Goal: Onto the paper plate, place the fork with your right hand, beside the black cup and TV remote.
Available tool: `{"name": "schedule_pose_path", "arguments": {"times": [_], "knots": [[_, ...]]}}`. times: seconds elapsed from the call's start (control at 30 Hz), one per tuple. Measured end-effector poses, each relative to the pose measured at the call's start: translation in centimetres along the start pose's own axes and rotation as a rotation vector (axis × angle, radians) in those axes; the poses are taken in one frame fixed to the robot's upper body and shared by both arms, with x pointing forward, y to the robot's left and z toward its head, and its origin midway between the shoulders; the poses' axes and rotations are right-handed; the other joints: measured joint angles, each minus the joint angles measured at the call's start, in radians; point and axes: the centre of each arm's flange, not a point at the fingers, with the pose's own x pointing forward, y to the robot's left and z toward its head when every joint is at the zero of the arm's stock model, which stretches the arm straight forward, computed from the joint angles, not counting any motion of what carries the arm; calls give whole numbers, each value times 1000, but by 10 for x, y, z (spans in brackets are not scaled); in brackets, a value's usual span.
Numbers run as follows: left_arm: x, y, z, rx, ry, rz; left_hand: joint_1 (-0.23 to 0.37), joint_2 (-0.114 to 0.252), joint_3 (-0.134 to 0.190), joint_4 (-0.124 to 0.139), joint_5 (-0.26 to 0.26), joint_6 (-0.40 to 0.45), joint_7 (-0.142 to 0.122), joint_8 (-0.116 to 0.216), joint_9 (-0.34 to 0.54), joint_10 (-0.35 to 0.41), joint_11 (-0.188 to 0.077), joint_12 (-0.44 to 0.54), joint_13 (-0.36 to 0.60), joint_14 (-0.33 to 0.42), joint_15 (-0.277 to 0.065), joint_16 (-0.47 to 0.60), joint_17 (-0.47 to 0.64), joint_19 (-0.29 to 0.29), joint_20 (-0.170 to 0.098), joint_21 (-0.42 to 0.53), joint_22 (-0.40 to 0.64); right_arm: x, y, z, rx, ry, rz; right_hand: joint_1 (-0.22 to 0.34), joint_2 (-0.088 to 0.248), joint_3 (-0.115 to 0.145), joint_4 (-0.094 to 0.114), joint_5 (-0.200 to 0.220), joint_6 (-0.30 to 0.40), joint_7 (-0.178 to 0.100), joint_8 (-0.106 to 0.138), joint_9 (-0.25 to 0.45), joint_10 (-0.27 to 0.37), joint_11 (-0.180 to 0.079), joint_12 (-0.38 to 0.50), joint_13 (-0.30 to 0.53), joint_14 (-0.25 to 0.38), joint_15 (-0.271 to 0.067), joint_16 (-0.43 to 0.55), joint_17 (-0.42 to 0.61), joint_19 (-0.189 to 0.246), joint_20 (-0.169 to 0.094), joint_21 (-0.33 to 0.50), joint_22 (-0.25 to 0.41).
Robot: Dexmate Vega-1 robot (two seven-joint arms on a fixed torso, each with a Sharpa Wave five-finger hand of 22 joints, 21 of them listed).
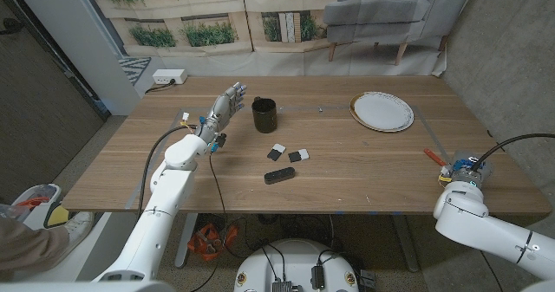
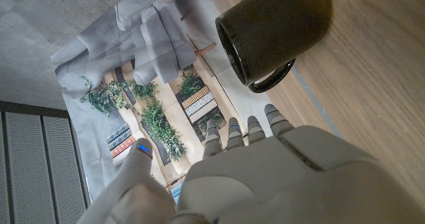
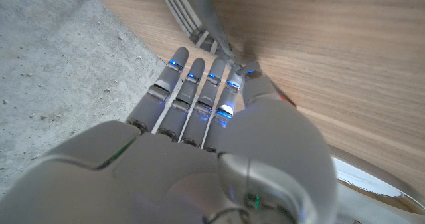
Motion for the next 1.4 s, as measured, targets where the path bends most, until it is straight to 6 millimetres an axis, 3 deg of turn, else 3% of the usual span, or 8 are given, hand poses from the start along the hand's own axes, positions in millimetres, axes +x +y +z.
{"name": "schedule_pose_path", "arguments": {"times": [0.6, 1.4], "knots": [[3, 1, -5, -7, 7, 0, 0, 0, 0, 0, 0, 0, 0, 0, 0, 0, 0, 0, 0, 0, 0, 0, 0, 0, 0, 0, 0, 1, -5, 2, -2, 3, -33, 39, -1, 1, 7, 0, 14, 11, 20, 8, 16, -5, 4, 6, 24, -4, 11, 7, 5, -5, 4, 0], [4, 1, -7, -20, -5, 8, 0, 0, -3, -3, 0, 0, 0, 0, 0, 0, 0, 0, 0, 0, 0, 0, 0, 0, 0, 0, 0, 6, -25, 8, 1, -19, -95, 56, 5, -3, 11, -8, 20, 18, 20, 8, 32, 0, 12, 6, 34, -9, 11, 7, 9, -9, 8, 0]]}}
